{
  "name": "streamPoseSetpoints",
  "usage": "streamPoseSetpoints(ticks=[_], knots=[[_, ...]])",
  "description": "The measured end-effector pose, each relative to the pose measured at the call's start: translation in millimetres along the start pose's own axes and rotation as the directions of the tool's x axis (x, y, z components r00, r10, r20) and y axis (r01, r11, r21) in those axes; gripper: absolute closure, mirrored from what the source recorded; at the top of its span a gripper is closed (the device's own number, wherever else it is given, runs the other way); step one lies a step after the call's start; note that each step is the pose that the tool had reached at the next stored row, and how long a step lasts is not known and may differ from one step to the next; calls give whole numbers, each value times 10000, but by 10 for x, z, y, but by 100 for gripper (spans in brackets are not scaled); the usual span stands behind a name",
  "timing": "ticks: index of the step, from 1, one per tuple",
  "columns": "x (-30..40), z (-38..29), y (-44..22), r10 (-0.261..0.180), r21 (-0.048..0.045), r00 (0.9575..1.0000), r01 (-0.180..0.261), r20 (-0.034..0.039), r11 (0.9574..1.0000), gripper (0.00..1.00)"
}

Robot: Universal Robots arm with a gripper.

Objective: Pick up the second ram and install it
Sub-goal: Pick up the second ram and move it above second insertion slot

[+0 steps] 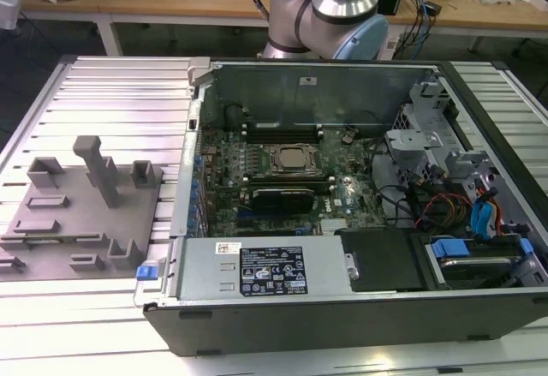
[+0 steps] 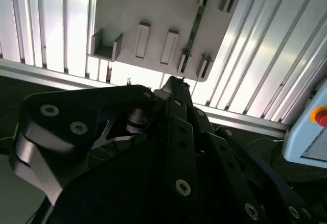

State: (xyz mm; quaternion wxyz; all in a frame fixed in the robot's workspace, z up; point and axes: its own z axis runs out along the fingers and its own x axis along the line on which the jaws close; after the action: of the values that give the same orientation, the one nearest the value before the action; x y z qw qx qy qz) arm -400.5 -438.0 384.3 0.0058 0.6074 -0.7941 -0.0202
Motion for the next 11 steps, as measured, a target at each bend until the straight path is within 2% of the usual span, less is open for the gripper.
streamPoseSetpoints(ticks=[6,10,11], knots=[[0,0,0,-564,-9,9984,564,-22,9984,89],[0,0,0,-783,-13,9969,783,-30,9969,89],[0,0,0,-1061,-19,9943,1061,-40,9944,89]])
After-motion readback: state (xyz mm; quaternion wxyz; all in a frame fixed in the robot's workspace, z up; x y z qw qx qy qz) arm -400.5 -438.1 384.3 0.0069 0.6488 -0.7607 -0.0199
